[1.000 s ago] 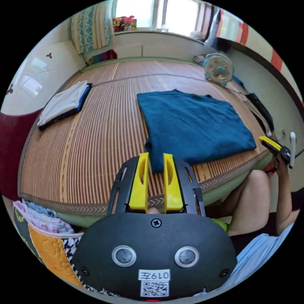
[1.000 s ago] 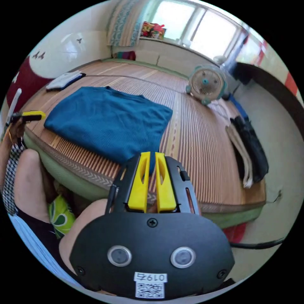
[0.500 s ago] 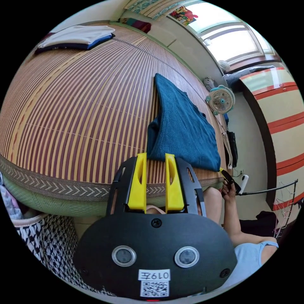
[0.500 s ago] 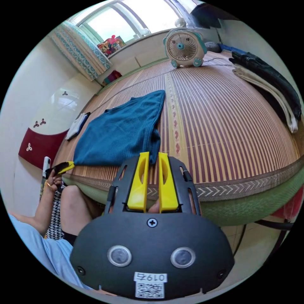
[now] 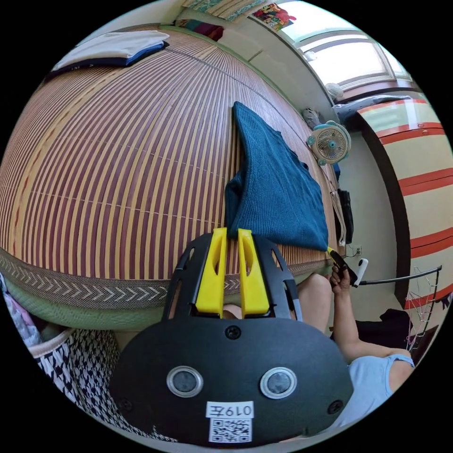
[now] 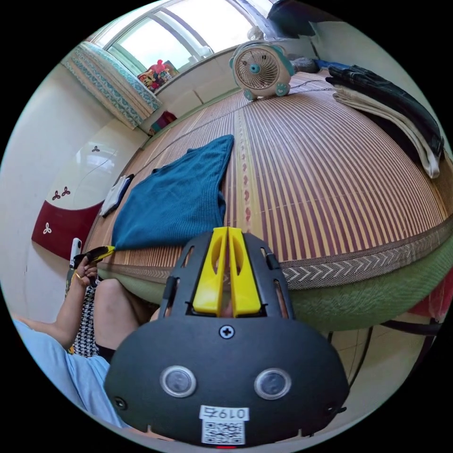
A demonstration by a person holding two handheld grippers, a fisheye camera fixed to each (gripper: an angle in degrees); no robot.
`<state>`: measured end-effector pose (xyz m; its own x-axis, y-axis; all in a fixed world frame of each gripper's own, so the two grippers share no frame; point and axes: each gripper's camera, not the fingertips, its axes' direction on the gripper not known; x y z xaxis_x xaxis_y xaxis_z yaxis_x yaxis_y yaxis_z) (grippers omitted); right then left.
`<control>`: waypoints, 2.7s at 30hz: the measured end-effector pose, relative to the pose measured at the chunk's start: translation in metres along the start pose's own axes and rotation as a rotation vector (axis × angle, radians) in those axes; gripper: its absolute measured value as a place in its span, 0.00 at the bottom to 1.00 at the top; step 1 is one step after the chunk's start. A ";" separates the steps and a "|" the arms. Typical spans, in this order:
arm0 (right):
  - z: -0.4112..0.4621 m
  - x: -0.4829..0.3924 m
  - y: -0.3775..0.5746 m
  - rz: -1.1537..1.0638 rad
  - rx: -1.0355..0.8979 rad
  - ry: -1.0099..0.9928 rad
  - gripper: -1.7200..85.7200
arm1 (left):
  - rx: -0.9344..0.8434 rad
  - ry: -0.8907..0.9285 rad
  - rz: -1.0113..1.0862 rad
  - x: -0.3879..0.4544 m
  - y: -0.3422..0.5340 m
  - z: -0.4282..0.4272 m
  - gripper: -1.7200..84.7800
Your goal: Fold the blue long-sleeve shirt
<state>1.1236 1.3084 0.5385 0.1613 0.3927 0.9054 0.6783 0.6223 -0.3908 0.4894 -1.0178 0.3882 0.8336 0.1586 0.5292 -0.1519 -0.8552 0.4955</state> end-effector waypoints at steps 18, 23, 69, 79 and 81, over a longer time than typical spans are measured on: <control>0.118 -0.227 0.082 -0.257 0.084 0.363 0.01 | 0.122 -0.379 0.146 0.194 0.135 0.041 0.03; 0.169 -0.252 0.114 -0.358 0.057 0.391 0.01 | 0.054 -0.317 0.230 0.201 0.170 0.069 0.03; 0.630 -0.516 0.246 -1.591 0.044 0.683 0.10 | 0.262 -0.342 -0.082 -0.021 0.127 -0.095 0.03; 0.634 -0.501 0.207 -1.279 0.071 0.517 0.01 | 0.181 -0.100 -0.152 -0.078 0.024 -0.119 0.05; 0.614 -0.486 0.183 -1.143 0.084 0.387 0.01 | 0.181 0.012 -0.150 -0.086 -0.016 -0.125 0.07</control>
<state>0.7296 1.6469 -0.0753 -0.2878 -0.6324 0.7192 0.5231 0.5253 0.6712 0.3534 -0.9561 0.4207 0.8333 0.2958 0.4671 0.0722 -0.8958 0.4386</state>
